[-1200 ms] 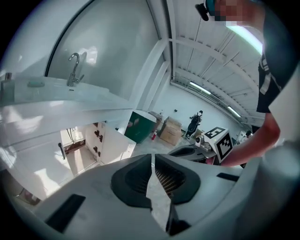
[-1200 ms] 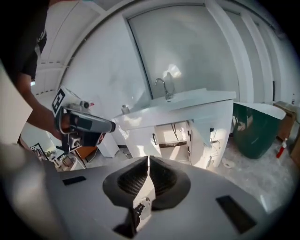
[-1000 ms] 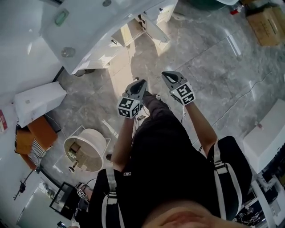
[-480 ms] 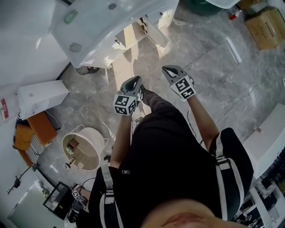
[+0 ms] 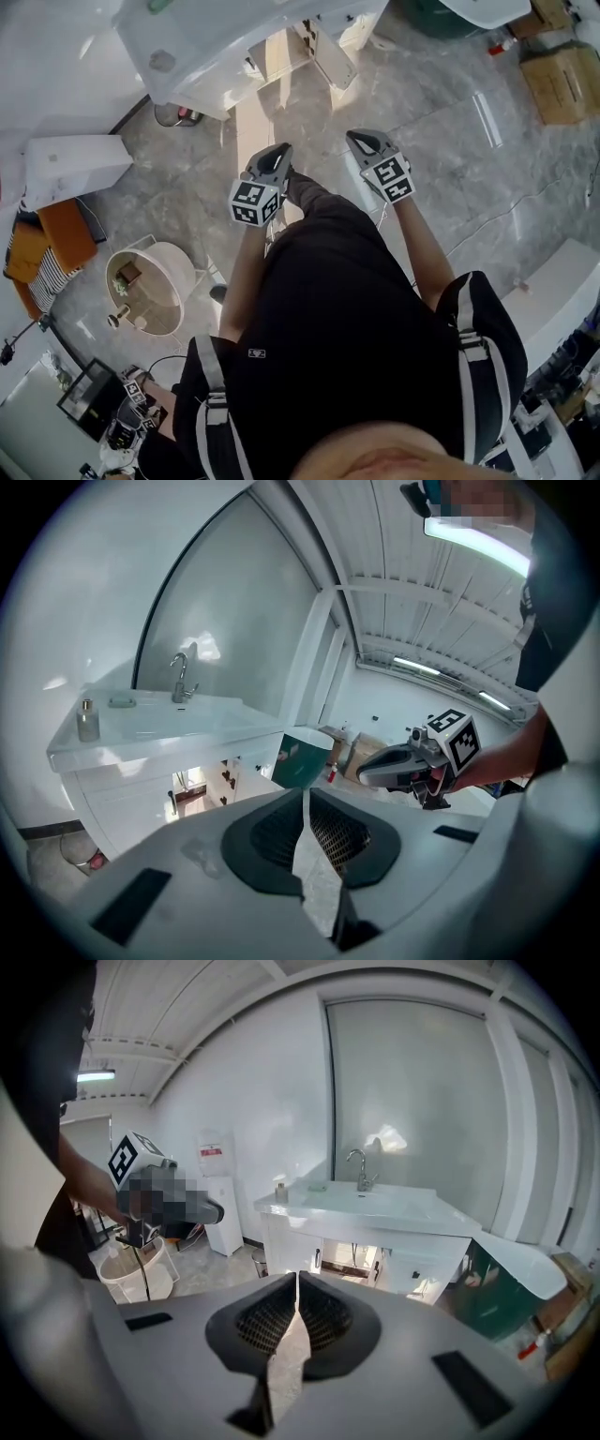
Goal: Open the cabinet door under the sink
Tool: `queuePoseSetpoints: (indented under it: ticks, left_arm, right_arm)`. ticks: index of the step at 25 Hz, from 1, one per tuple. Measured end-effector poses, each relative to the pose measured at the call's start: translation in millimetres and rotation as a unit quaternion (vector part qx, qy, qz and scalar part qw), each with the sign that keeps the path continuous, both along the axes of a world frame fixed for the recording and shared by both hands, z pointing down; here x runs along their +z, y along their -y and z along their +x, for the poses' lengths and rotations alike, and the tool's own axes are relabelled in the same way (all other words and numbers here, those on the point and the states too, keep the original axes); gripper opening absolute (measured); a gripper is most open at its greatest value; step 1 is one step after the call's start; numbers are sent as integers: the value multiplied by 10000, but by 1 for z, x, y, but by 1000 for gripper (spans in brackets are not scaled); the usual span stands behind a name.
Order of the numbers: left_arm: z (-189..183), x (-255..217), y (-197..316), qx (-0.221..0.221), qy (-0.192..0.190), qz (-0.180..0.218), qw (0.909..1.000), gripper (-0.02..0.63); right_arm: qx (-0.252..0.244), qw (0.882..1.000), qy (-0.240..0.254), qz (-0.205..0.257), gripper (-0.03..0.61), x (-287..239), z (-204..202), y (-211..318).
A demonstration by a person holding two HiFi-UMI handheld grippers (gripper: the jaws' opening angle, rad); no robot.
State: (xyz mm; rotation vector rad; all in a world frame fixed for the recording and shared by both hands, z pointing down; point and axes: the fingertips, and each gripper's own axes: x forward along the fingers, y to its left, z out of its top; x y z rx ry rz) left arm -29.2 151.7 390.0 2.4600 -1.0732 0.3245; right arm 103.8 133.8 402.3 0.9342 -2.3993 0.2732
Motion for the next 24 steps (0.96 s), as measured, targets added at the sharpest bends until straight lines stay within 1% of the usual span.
queuePoseSetpoints:
  ticks: [6,13,19,24]
  left_arm:
    - [-5,6,-19,-106,59,-106,9999,31]
    - [-9,2,-18,-79,52,-31,10000,31]
    - [1,-7,-21,2,42,85,10000,31]
    - [-15,-8,-24,-76,84,142,9998,31]
  right_arm:
    - [-100,9999,-95,-22,66,0,3,-11]
    - [-59,9998,-172,-34,66,4,5,-13]
    - [2,9997,-212,-96,66,5,13,-17]
    - [26,9996,-247,-125,66,8,8,-21]
